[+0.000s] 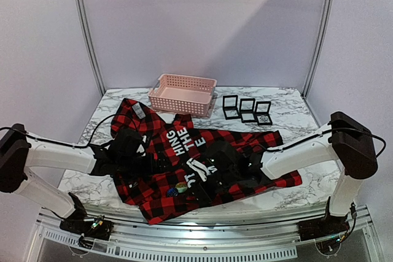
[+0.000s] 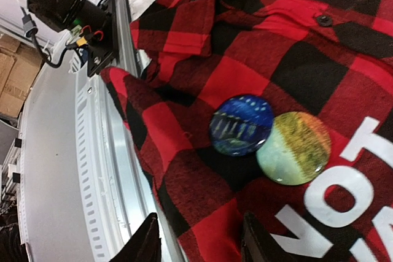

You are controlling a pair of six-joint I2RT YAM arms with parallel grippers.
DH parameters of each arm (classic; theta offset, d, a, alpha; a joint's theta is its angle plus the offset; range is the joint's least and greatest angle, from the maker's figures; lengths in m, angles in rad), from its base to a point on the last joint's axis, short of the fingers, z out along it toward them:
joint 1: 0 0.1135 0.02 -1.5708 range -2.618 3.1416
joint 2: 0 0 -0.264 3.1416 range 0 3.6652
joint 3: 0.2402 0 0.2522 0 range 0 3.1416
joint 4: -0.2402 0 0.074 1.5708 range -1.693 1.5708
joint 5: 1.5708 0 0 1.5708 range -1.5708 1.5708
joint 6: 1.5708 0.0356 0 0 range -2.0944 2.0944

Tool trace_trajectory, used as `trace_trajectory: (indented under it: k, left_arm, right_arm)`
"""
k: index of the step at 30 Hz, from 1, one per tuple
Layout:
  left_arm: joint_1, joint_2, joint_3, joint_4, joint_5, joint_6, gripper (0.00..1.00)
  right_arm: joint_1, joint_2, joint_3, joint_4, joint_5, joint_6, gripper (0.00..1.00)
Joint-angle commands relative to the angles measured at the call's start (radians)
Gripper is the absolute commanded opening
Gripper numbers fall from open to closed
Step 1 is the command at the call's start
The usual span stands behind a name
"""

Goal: Remove the brooch from the garment
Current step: Adjust the flattened clothing at the center of the board.

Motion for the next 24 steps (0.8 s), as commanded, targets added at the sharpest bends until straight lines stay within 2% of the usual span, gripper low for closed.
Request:
trace_trajectory:
  k: [1, 13, 18, 24]
  left_arm:
    - [0.026, 0.036, -0.043, 0.099, 0.002, -0.013, 1.00]
    - [0.086, 0.155, -0.009, 0.225, 0.027, 0.051, 1.00]
    - [0.115, 0.194, 0.042, 0.247, 0.089, 0.084, 0.99]
    - [0.122, 0.076, 0.115, 0.077, 0.032, 0.172, 0.99]
  right_arm:
    - [0.032, 0.015, -0.006, -0.024, -0.019, 0.030, 0.41]
    - [0.066, 0.003, -0.049, -0.004, -0.023, 0.103, 0.40]
    - [0.067, 0.000, -0.055, -0.004, -0.015, 0.118, 0.39]
    - [0.067, -0.087, -0.020, -0.085, 0.039, 0.098, 0.40]
